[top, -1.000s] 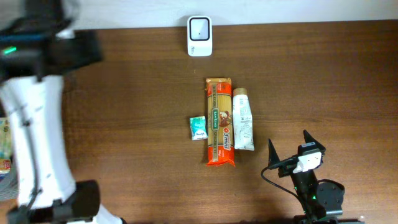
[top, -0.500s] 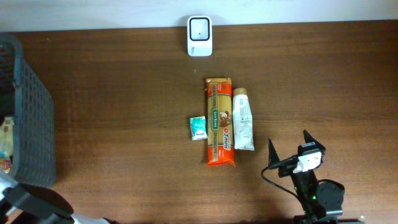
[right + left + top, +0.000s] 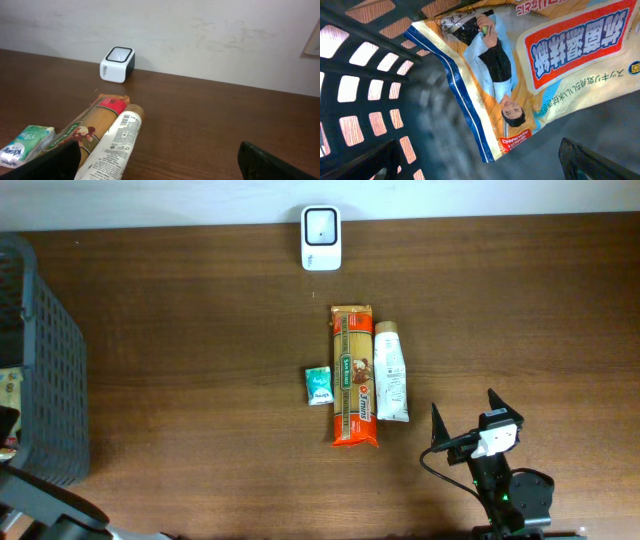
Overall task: Scan the item barcode
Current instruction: 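Grasp the yellow snack bag in the basket, left gripper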
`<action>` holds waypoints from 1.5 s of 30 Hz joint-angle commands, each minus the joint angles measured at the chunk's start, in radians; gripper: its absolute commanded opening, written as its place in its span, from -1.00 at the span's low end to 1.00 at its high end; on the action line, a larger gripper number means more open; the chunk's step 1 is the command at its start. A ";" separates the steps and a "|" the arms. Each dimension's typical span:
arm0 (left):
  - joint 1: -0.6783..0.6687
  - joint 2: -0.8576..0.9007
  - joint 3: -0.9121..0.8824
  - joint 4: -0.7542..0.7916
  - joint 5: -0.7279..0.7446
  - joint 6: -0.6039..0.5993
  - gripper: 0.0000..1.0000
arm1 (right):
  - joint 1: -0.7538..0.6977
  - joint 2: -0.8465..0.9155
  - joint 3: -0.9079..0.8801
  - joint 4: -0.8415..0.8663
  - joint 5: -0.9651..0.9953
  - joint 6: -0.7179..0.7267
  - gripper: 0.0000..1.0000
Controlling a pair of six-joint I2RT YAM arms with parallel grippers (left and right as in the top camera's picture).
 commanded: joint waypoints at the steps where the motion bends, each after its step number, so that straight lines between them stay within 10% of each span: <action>1: 0.007 0.077 -0.009 0.017 -0.033 0.020 0.98 | -0.001 -0.007 -0.009 -0.001 -0.005 0.001 0.97; 12: 0.007 0.240 -0.010 0.288 0.053 0.019 1.00 | -0.001 -0.003 -0.009 0.000 -0.005 0.001 0.97; 16: 0.007 0.299 -0.010 0.315 0.053 0.019 0.71 | -0.001 -0.003 -0.009 0.000 -0.005 0.001 0.97; 18: 0.007 0.319 -0.010 0.324 0.053 0.019 0.23 | -0.001 -0.003 -0.009 0.000 -0.005 0.001 0.97; 19: 0.007 0.320 -0.010 0.324 0.053 0.019 -0.41 | -0.001 -0.003 -0.009 0.000 -0.005 0.001 0.98; 21: 0.007 0.320 -0.010 0.330 0.053 0.020 -1.00 | -0.001 -0.003 -0.009 0.000 -0.005 0.001 0.97; 38: -0.004 -0.434 -0.009 0.287 0.267 0.076 -1.00 | -0.001 -0.003 -0.009 0.000 -0.005 0.001 0.97; 45: -0.254 -0.718 -0.009 0.296 0.297 0.076 -1.00 | -0.001 -0.003 -0.009 0.000 -0.005 0.001 0.97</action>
